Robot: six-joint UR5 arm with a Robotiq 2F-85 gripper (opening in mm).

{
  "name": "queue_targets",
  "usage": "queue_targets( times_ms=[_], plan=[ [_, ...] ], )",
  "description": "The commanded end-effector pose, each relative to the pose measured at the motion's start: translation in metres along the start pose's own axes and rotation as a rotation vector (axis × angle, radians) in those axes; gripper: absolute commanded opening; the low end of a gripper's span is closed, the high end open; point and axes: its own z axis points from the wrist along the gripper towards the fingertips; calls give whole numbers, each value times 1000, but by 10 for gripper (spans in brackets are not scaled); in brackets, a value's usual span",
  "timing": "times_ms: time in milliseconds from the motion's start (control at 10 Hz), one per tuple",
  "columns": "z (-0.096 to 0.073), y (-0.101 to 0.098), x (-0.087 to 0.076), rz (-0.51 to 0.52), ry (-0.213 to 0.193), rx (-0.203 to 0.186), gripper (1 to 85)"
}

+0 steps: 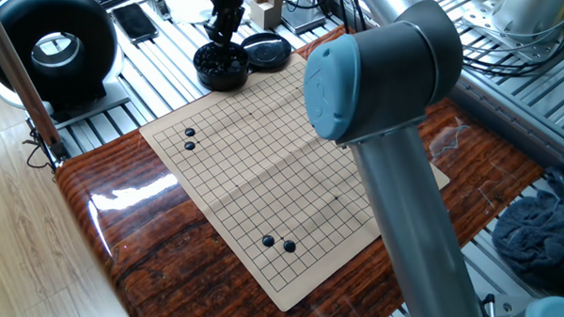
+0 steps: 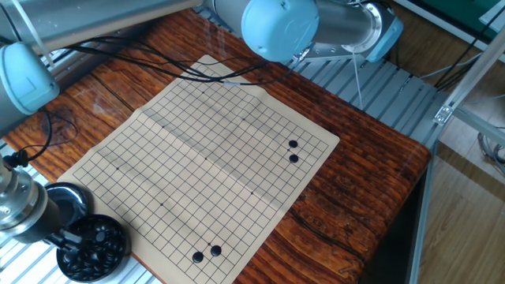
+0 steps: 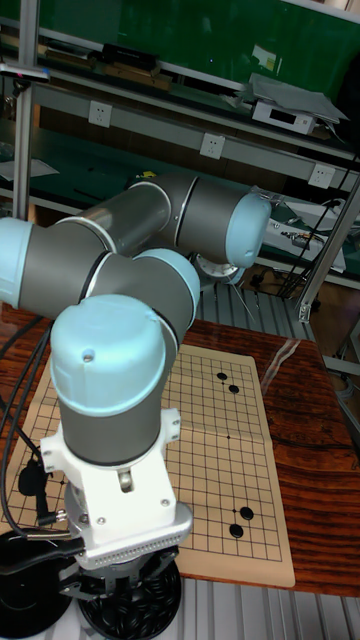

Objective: Play the first move as black on the 3-4 point in the upper right corner of the Go board

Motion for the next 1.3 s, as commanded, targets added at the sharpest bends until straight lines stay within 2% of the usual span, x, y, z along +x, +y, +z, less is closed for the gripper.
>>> queue_targets(
  times_ms=[0, 100, 300, 600, 1200],
  plan=[
    [-7, -9, -2, 34, 4, 56, 207],
    [-7, -12, 0, 25, 11, 73, 207],
    [-6, -15, 6, 3, 31, 78, 207],
    [2, -18, 11, -14, 30, 76, 207],
    [4, -20, 6, 8, 14, 86, 207]
  ],
)
